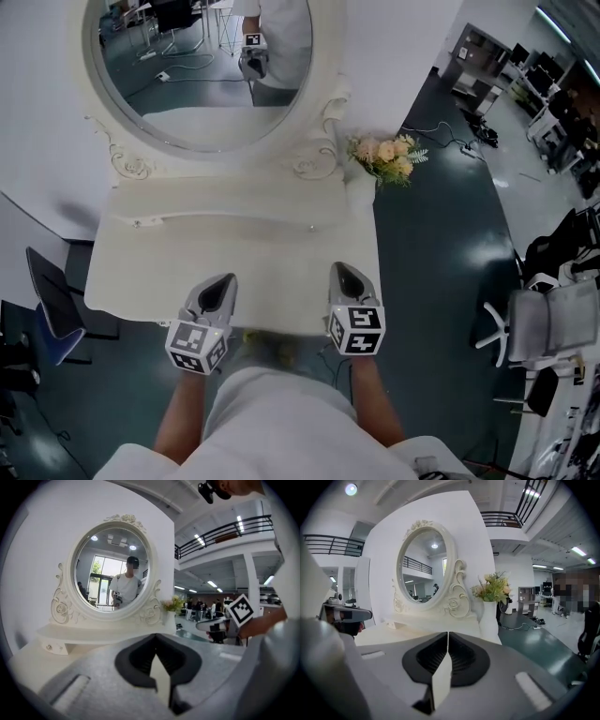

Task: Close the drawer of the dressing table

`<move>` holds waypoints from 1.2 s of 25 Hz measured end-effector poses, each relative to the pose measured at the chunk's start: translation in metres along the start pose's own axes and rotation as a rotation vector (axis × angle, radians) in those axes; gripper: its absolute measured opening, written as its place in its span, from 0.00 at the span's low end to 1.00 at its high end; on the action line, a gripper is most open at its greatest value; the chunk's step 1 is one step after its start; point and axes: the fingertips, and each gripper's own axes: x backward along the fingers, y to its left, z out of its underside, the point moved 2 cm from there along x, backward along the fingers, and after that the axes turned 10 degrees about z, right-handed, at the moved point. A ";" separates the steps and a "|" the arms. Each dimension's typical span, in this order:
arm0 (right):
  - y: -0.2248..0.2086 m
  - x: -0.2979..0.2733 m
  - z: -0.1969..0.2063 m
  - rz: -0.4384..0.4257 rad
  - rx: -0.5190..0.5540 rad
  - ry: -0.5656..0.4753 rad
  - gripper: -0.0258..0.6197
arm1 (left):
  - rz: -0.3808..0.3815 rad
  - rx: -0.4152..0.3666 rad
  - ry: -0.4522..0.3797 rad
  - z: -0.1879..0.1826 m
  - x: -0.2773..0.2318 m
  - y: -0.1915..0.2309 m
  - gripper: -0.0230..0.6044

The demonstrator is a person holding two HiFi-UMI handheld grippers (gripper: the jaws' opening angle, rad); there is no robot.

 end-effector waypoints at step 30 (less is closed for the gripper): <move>-0.042 0.046 -0.044 0.038 -0.048 -0.152 0.04 | -0.009 -0.118 -0.102 -0.062 0.012 -0.002 0.03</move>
